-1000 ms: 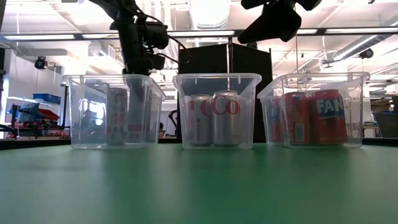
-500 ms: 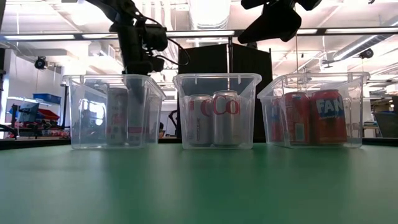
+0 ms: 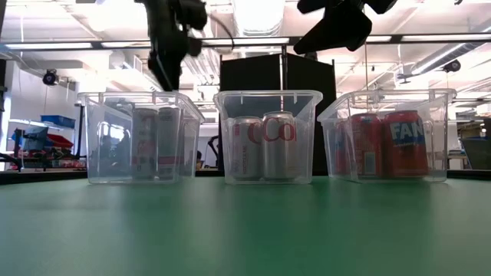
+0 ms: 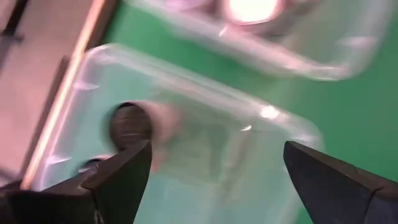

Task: Sort soda cans
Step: Put the top left white soda can into the left transparent bin, then put the bottom white soda can into the left transparent bin

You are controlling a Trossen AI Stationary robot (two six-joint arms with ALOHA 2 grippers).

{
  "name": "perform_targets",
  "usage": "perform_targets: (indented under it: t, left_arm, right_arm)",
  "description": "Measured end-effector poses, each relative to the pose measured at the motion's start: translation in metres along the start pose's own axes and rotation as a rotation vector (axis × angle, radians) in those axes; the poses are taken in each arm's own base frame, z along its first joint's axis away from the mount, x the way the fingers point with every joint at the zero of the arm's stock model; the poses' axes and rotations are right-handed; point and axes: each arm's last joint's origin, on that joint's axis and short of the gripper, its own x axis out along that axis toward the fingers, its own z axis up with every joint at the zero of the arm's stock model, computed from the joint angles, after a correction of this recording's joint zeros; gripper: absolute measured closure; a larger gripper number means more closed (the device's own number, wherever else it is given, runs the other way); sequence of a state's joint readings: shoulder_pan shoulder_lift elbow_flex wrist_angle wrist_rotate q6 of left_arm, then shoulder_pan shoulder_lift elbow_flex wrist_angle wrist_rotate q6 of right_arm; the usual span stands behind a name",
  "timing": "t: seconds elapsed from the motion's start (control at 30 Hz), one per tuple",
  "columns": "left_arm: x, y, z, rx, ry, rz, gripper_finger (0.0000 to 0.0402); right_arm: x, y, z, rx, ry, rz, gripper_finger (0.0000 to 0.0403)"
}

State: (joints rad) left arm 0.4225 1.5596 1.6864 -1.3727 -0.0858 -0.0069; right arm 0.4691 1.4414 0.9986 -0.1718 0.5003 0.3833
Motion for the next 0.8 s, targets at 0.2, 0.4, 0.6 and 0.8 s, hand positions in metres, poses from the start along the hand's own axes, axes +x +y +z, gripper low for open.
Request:
perform_targets:
  t: [0.2, 0.4, 0.6, 0.8]
  left_arm:
    - [-0.036, -0.076, -0.026, 0.144, -0.090, -0.120, 0.0055]
    - [-0.061, -0.153, -0.071, 0.225, -0.112, -0.233, 0.0055]
    - [-0.074, -0.218, -0.123, 0.202, -0.063, -0.301, 0.0055]
    - [-0.076, -0.263, -0.175, 0.149, 0.017, -0.315, 0.0055]
  right_arm:
    - [-0.010, 0.018, -0.006, -0.029, -0.025, 0.035, 0.0038]
    - [-0.029, 0.045, -0.013, -0.055, -0.092, 0.092, 0.0038]
    - [-0.045, 0.063, -0.022, -0.052, -0.131, 0.103, 0.0038]
    - [-0.049, 0.068, -0.024, -0.040, -0.141, 0.117, 0.0038]
